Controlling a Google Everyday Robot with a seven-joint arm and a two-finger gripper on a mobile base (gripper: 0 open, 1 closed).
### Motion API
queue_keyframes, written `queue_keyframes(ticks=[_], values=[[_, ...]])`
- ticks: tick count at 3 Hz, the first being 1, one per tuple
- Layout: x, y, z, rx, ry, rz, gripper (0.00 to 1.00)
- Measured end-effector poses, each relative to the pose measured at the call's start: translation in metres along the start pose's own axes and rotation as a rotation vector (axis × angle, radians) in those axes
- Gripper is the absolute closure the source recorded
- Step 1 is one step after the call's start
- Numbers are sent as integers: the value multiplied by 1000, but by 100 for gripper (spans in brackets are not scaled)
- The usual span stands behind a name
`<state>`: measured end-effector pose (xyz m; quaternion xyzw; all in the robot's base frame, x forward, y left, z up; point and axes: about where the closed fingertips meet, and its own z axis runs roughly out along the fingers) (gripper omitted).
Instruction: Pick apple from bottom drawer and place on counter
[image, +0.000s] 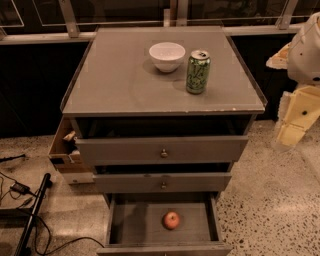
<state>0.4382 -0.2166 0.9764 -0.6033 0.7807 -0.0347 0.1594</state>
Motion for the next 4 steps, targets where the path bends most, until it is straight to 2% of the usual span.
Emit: queue_keyframes(ticks=[1, 2, 3, 4], values=[[0, 0, 0, 0, 0, 0, 0], [0, 0, 0, 0, 0, 0, 14], [4, 1, 21, -1, -23, 23, 37], [16, 12, 83, -20, -66, 66, 69]])
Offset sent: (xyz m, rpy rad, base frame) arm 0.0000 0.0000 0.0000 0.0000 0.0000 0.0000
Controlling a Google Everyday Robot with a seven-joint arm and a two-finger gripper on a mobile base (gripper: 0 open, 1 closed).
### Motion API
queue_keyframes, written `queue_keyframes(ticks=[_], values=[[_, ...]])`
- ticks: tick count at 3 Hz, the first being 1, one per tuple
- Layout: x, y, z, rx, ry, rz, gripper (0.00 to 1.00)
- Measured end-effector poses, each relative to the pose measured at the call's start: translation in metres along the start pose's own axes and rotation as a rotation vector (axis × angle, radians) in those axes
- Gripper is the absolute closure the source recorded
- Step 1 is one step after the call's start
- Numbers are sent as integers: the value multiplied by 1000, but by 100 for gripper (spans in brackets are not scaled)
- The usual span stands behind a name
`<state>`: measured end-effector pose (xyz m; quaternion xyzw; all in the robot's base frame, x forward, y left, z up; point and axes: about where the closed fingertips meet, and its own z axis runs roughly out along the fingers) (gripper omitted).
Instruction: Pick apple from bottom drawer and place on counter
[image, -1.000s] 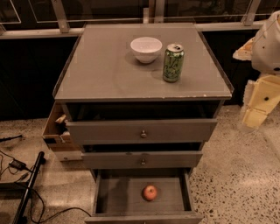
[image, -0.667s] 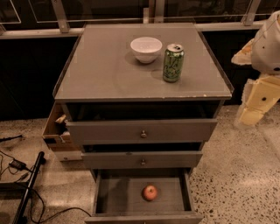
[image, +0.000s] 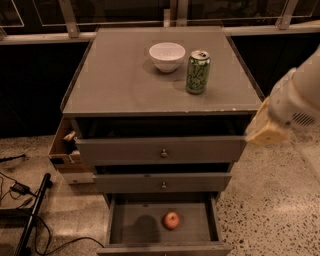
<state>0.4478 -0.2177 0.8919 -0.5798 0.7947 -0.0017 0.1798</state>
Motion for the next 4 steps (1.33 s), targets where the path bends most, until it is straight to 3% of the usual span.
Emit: queue_keyframes(ticks=[1, 2, 3, 4], values=[[20, 15, 70, -26, -16, 12, 92], [20, 13, 75, -7, -22, 13, 100], [20, 14, 77, -8, -22, 13, 100], [36, 24, 124, -7, -36, 18, 100]])
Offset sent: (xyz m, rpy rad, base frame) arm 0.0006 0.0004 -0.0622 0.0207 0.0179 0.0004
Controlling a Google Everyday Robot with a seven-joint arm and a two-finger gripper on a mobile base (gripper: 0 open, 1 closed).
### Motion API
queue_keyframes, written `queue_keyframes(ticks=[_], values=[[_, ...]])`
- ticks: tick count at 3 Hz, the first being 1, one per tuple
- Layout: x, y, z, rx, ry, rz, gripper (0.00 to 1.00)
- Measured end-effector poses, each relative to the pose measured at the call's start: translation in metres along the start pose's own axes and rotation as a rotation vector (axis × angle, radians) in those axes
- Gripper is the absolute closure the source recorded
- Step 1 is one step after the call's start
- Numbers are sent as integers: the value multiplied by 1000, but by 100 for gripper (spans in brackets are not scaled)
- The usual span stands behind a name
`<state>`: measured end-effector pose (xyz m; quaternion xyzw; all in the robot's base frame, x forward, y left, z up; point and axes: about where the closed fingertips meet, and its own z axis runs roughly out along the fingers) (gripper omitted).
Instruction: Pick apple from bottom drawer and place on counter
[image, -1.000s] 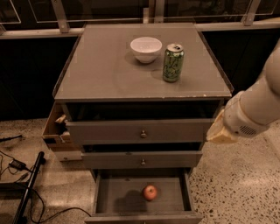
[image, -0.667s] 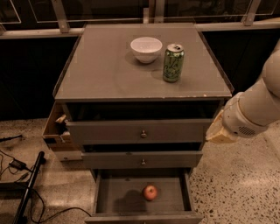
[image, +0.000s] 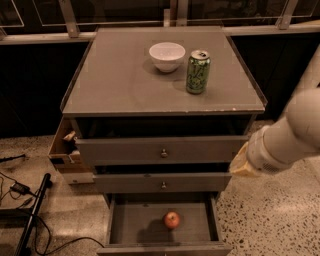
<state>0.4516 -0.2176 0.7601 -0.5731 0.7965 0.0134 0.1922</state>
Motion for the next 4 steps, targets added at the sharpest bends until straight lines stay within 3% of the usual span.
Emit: queue_keyframes(ticks=[1, 2, 3, 4], values=[[32, 23, 88, -47, -33, 37, 100], [54, 31, 194, -68, -109, 73, 100], [63, 34, 253, -77, -167, 94, 100], [66, 43, 267, -99, -172, 106, 100]])
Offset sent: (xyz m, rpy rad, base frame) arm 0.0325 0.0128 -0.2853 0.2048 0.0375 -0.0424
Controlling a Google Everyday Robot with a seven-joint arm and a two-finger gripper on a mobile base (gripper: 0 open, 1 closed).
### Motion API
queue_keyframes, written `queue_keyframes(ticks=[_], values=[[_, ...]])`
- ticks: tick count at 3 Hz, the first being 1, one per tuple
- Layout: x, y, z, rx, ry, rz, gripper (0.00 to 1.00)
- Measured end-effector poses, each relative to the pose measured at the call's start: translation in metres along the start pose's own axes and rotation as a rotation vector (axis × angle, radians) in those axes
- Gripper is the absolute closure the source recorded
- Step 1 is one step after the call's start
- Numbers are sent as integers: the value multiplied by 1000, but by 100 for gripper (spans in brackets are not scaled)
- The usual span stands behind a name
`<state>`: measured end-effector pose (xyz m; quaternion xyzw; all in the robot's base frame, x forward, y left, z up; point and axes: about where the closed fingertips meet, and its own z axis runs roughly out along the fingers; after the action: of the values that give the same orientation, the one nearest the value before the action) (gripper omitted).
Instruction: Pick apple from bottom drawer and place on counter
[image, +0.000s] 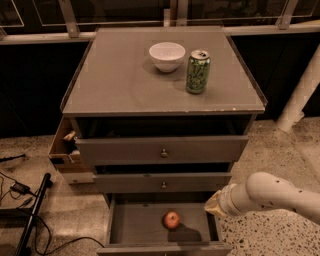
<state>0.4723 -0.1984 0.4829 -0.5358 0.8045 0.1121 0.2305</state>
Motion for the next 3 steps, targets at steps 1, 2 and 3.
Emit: queue_keyframes(ticks=[1, 2, 3], values=[[13, -1, 13, 19, -2, -32, 100], [36, -5, 48, 53, -40, -59, 100], [56, -12, 100, 56, -105, -60, 100]])
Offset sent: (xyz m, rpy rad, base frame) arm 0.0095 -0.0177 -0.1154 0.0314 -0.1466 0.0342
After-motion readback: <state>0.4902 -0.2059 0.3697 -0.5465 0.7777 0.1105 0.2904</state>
